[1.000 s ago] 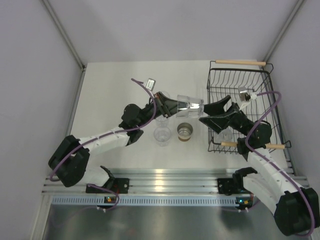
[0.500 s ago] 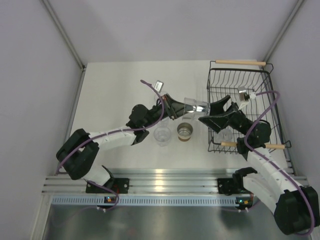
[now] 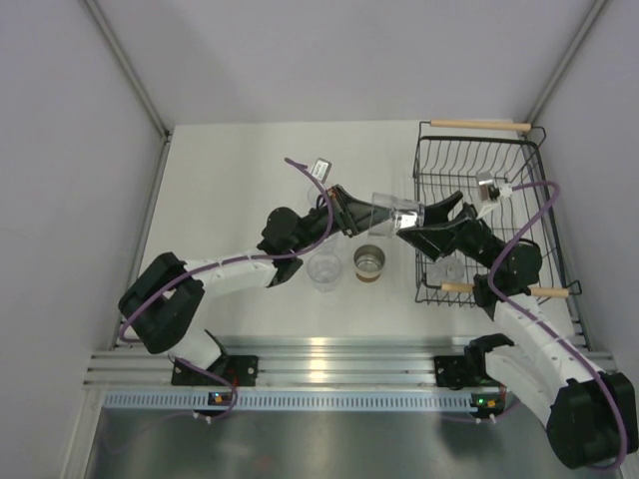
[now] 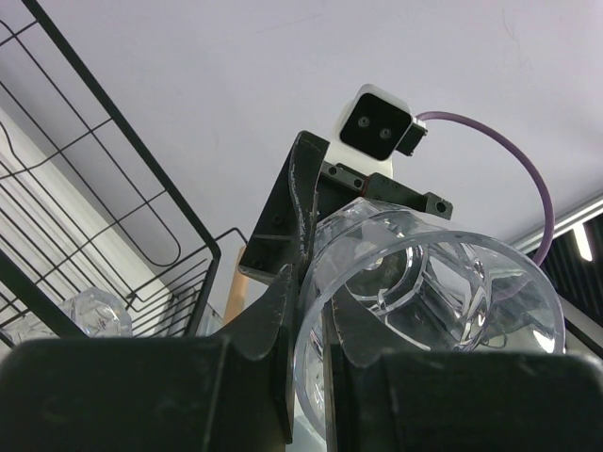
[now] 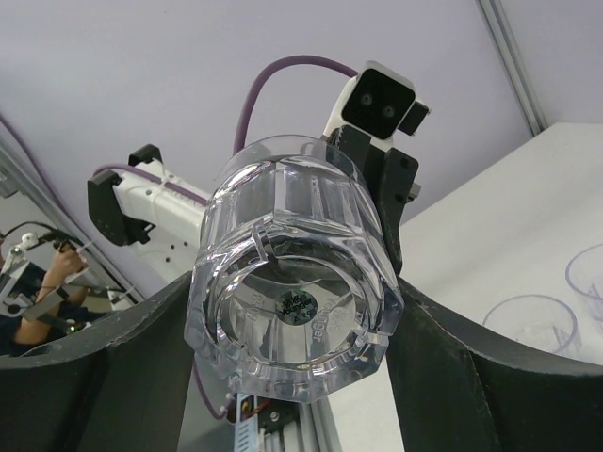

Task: Load the cups into the dish rack

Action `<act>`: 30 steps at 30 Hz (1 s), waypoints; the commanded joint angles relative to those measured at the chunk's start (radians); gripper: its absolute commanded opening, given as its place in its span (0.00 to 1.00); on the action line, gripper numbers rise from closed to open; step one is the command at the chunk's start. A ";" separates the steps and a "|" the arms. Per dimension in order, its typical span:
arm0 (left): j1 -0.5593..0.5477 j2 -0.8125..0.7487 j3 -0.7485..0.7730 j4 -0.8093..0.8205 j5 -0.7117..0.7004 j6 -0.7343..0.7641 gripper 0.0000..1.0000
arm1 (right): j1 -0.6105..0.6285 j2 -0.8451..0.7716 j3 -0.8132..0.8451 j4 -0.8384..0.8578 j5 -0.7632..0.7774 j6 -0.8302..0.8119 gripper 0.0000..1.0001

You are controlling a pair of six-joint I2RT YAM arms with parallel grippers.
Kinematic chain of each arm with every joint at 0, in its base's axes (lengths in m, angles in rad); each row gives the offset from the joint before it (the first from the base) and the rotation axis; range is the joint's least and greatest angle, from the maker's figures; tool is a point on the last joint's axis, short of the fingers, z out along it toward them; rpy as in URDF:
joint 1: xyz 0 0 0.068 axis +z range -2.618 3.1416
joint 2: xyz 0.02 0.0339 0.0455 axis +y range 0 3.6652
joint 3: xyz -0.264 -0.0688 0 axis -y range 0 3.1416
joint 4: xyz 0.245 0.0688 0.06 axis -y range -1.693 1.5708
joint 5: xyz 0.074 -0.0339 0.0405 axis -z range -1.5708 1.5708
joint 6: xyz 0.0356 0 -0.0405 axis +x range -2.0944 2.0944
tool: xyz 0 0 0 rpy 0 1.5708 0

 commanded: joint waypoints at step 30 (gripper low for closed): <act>0.008 -0.293 -0.185 -0.167 -0.084 0.240 0.55 | -0.008 -0.159 0.139 -0.528 0.161 -0.359 0.00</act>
